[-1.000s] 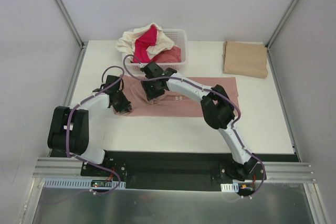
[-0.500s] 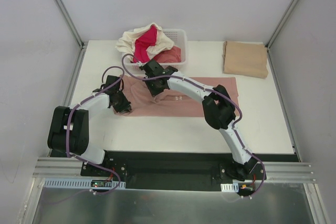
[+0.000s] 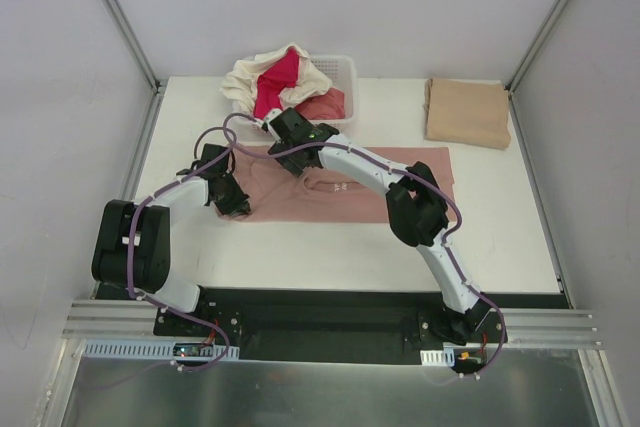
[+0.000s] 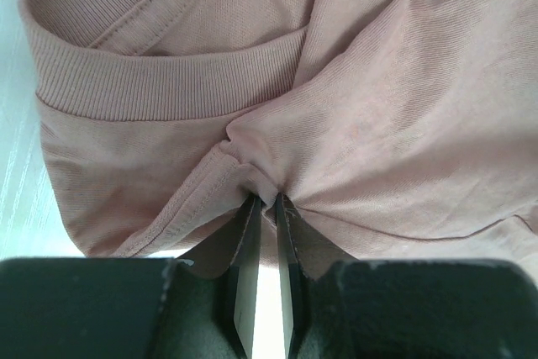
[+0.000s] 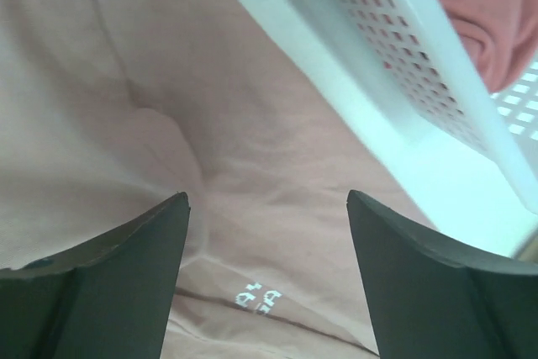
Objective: Fold and stack the t-shirts
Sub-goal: Fold the tshirt
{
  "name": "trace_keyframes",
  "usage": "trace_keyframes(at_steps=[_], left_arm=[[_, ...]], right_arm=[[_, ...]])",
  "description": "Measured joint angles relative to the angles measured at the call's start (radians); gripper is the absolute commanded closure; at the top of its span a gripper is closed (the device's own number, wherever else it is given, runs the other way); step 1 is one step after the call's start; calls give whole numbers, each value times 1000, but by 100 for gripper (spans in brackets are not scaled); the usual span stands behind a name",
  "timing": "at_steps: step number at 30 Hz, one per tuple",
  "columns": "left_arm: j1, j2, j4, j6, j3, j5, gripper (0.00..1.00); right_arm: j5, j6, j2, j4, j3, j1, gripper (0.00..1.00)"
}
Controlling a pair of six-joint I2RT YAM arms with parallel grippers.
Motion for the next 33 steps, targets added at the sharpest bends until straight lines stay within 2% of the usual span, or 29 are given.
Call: trace_keyframes(at_steps=[3, 6, 12, 14, 17, 20, 24, 33], left_arm=[[0, 0, 0, 0, 0, 7, 88], [0, 0, 0, 2, 0, 9, 88], [0, 0, 0, 3, 0, 10, 89], [0, 0, 0, 4, 0, 11, 89], [0, 0, 0, 4, 0, 11, 89], [0, 0, 0, 4, 0, 14, 90], [0, 0, 0, 6, 0, 14, 90], [0, 0, 0, 7, 0, 15, 92]], right_arm=[[50, 0, 2, 3, 0, -2, 19], [24, 77, -8, 9, -10, -13, 20], [-281, 447, -145, 65, -193, -121, 31], [-344, 549, -166, 81, -221, -165, 39], [-397, 656, -162, 94, -216, -205, 47], [-430, 713, -120, 81, -157, -203, 51], [-459, 754, -43, 74, -86, -184, 52], [-488, 776, 50, 5, -51, -177, 57]])
